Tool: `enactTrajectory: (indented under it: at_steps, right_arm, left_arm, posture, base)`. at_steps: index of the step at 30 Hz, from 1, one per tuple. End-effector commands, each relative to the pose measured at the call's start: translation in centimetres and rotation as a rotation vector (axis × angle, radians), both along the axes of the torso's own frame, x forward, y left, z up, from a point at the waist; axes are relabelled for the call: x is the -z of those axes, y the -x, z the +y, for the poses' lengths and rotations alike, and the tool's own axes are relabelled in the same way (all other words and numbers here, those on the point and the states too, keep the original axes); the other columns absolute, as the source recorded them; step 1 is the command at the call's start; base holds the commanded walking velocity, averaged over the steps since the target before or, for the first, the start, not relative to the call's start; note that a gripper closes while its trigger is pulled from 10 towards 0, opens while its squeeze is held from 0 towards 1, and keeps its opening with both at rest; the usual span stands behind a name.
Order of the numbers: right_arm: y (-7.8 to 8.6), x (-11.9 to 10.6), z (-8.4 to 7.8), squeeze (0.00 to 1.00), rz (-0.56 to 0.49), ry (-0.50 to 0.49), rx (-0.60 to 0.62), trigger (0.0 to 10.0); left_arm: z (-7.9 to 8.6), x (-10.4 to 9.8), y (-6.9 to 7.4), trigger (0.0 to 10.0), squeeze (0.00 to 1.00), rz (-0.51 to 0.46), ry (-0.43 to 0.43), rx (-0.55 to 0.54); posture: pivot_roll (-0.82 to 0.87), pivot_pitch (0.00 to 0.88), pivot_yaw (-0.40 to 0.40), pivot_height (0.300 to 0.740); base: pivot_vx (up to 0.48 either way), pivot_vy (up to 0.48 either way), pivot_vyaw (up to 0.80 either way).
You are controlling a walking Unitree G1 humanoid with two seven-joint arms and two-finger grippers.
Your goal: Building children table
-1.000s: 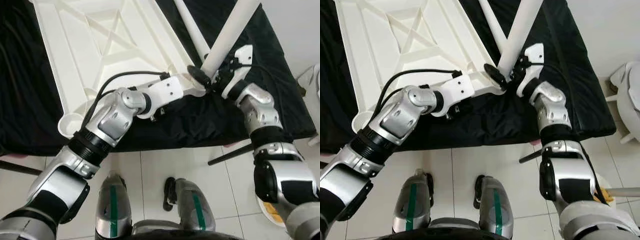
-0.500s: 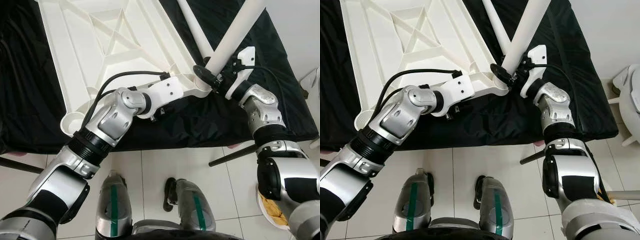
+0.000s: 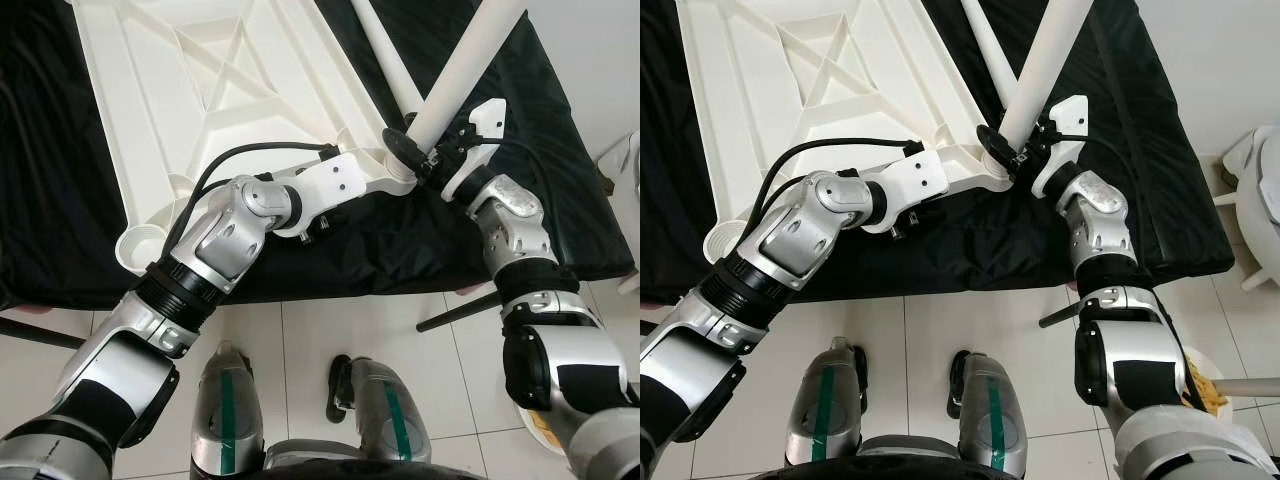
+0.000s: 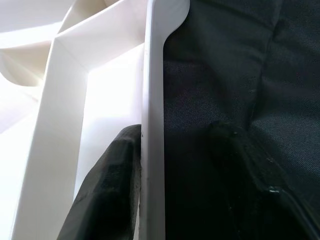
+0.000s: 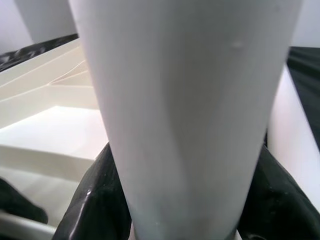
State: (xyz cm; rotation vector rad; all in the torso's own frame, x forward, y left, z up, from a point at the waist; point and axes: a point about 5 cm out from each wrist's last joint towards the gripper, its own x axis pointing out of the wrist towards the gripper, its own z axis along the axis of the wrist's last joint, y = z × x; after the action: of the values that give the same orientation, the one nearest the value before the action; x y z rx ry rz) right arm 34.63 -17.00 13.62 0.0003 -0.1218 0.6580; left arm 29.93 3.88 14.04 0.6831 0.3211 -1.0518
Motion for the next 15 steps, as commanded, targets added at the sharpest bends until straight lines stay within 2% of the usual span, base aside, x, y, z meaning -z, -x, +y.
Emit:
enactTrajectory:
  at_steps: [1, 4, 6, 10, 15]
  right_arm:
    - [0.2, 0.2, 0.1, 0.0, 0.003, -0.044, 0.03, 10.0]
    - [0.3, 0.2, 0.2, 0.0, -0.002, -0.051, 0.038, 10.0]
    - [0.5, -0.1, 0.8, 0.0, -0.023, -0.086, 0.085, 10.0]
    - [0.6, -0.4, 1.1, 0.0, -0.041, -0.089, 0.146, 10.0]
    - [0.7, -0.7, 1.7, 0.0, -0.036, -0.084, 0.338, 10.0]
  left_arm:
    - [-0.1, 0.1, 0.2, 10.0, 0.0, 0.005, -0.012, 0.008]
    - [-0.1, 0.1, 0.2, 10.0, 0.0, 0.005, -0.011, 0.007]
    - [-0.1, 0.1, 0.2, 10.0, 0.0, 0.006, -0.01, 0.007]
    - [-0.1, 0.1, 0.2, 10.0, 0.0, 0.008, -0.01, 0.006]
    - [-0.1, 0.2, 0.2, 10.0, 0.0, 0.01, -0.01, 0.007]
  posture:
    - [0.02, 0.035, -0.061, 0.74]
    - [0.02, 0.034, -0.061, 0.74]
    - [0.02, 0.037, -0.063, 0.74]
    - [0.02, 0.038, -0.063, 0.74]
    - [0.02, 0.044, -0.066, 0.74]
  base:
    - [0.0, 0.0, 0.0]
    - [0.0, 0.0, 0.0]
    - [0.0, 0.0, 0.0]
    - [0.0, 0.0, 0.0]
    - [0.0, 0.0, 0.0]
